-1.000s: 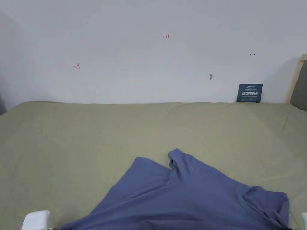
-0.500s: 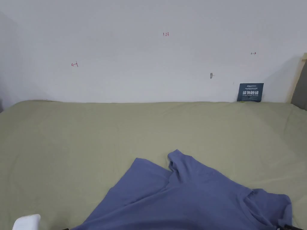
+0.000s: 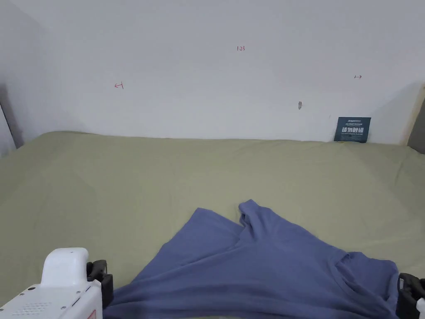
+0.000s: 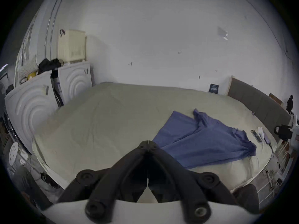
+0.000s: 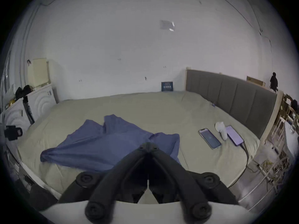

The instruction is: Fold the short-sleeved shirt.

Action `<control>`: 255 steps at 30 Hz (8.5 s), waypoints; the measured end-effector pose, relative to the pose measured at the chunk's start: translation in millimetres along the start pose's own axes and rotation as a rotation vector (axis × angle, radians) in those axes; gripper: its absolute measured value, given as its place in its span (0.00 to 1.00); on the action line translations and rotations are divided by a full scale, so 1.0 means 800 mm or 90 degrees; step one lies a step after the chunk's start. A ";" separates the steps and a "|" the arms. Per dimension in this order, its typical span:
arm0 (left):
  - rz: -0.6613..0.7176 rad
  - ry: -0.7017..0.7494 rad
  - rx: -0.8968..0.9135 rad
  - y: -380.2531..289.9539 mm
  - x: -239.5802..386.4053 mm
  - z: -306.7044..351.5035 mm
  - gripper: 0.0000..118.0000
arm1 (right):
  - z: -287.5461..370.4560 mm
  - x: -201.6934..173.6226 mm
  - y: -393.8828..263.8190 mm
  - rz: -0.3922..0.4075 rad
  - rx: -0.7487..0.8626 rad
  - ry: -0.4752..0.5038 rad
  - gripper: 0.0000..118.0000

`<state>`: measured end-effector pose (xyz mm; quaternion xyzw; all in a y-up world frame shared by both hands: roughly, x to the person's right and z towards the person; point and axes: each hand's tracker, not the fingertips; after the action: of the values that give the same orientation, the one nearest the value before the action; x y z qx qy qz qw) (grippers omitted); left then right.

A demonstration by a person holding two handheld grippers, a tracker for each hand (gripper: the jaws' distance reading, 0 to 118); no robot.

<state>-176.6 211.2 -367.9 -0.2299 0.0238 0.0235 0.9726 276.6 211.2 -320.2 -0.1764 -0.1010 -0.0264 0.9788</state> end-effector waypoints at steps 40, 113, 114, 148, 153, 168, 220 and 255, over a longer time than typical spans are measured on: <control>0.046 0.003 -0.394 -0.077 -0.115 -0.249 0.85 | 0.017 -0.085 -0.066 0.022 -0.072 0.100 0.02; 0.011 -0.076 -0.069 0.307 -0.045 -0.100 0.01 | -0.101 0.004 0.434 0.199 0.014 0.120 0.02; 0.008 -0.069 -0.064 0.328 -0.041 -0.099 0.01 | -0.091 0.010 0.443 0.185 0.025 0.111 0.02; -0.039 0.060 0.047 0.590 0.061 -0.218 0.01 | -0.256 -0.005 0.621 0.076 0.143 0.018 0.02; -0.041 0.075 0.049 0.604 0.073 -0.270 0.01 | -0.308 -0.014 0.636 0.078 0.144 0.007 0.02; -0.073 0.082 -0.012 0.507 0.078 -0.432 0.01 | -0.456 -0.031 0.527 0.071 0.066 -0.016 0.02; 0.023 -0.026 -0.052 -0.017 -0.032 -0.025 0.53 | -0.020 0.054 -0.033 -0.018 -0.111 0.063 0.50; 0.068 -0.075 -0.362 -0.098 -0.095 -0.161 0.05 | -0.048 0.070 -0.093 0.015 -0.245 0.042 0.02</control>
<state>-252.7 80.9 -443.8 -0.4901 -0.0285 0.0935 0.8662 332.4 127.4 -318.3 -0.3604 -0.0601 -0.0398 0.9300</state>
